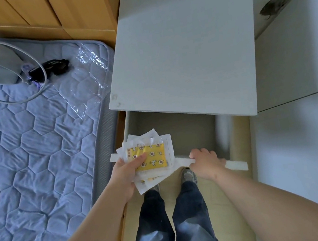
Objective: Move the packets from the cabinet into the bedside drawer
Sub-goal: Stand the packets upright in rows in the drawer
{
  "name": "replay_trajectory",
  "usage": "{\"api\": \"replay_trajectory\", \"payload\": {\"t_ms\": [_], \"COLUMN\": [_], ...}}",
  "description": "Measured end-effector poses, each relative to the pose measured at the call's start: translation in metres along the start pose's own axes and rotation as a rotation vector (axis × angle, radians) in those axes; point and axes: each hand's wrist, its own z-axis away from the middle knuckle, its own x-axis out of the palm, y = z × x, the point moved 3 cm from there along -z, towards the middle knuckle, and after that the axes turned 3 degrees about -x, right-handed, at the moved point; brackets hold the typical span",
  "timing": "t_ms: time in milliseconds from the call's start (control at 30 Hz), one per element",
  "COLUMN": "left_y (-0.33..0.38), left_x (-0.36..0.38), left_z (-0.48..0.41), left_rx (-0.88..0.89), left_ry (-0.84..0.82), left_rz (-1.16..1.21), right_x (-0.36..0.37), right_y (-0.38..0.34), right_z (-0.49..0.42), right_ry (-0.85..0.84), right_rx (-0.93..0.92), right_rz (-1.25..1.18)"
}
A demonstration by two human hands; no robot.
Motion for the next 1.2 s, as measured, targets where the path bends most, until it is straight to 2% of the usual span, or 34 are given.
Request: {"api": "replay_trajectory", "payload": {"t_ms": [300, 733, 967, 1033, 1100, 1200], "left_y": [-0.029, -0.052, -0.06, -0.062, -0.063, -0.06], "left_x": [-0.009, -0.009, -0.008, -0.007, -0.005, -0.005], "left_z": [0.004, 0.004, 0.008, 0.009, 0.01, 0.011], "left_rx": [-0.068, -0.067, -0.064, -0.058, -0.047, -0.004], "left_ry": [0.022, -0.016, -0.027, -0.027, -0.024, 0.009], "left_rz": [-0.024, -0.107, -0.141, -0.145, -0.163, -0.24], "right_x": [0.044, 0.094, 0.11, 0.111, 0.105, 0.077], "right_y": [0.013, 0.031, 0.043, 0.047, 0.046, 0.039], "right_z": [0.024, 0.038, 0.04, 0.039, 0.039, 0.038], "right_ry": [-0.151, -0.22, -0.251, -0.264, -0.23, 0.053], "right_rx": [0.021, -0.025, -0.109, -0.1, -0.027, 0.118], "right_rz": [-0.063, -0.104, -0.09, -0.151, -0.326, -0.782]}}
